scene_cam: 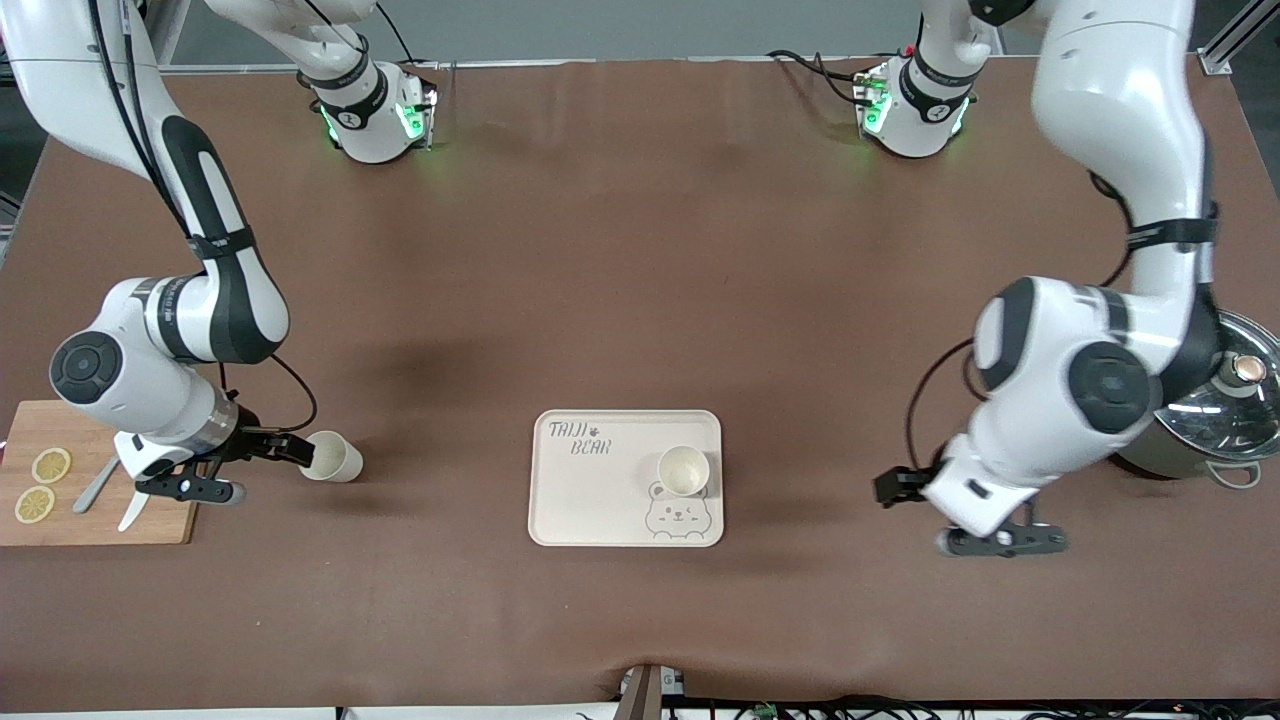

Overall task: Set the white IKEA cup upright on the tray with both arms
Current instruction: 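Release the cup on the tray while the right gripper nears the other cup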

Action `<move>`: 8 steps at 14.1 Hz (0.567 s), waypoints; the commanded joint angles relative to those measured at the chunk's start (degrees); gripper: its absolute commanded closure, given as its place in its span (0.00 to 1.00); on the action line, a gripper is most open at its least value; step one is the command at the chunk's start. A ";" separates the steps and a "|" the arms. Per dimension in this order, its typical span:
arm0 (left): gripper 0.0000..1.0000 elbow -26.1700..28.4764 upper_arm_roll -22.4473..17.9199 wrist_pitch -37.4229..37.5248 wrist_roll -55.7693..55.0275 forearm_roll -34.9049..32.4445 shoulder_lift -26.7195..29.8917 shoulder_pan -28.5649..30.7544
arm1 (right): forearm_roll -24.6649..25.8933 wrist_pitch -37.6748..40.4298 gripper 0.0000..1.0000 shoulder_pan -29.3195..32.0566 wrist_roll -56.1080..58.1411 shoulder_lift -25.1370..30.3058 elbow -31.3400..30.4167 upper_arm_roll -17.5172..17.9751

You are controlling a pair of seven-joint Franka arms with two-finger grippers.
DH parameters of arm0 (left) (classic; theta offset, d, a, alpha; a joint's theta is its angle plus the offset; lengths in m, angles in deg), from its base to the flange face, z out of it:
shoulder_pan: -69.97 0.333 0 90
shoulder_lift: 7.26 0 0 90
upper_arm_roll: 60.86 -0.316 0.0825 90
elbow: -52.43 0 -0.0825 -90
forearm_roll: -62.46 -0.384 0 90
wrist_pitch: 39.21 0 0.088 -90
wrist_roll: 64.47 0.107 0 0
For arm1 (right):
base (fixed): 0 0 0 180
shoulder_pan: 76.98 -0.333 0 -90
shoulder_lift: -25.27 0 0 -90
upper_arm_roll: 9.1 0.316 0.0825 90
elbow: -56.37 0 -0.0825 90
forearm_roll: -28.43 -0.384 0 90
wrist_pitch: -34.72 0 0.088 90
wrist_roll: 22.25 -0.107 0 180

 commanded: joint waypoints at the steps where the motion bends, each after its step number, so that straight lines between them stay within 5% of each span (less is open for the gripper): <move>1: 0.00 1.63 0.22 5.59 3.66 1.40 5.19 1.51 | 1.13 -0.60 0.00 0.19 0.90 0.50 -1.24 0.22; 8: 0.00 2.15 -0.22 20.97 9.36 1.22 21.52 5.82 | 1.66 -7.97 0.00 0.10 0.90 -0.37 -5.11 0.22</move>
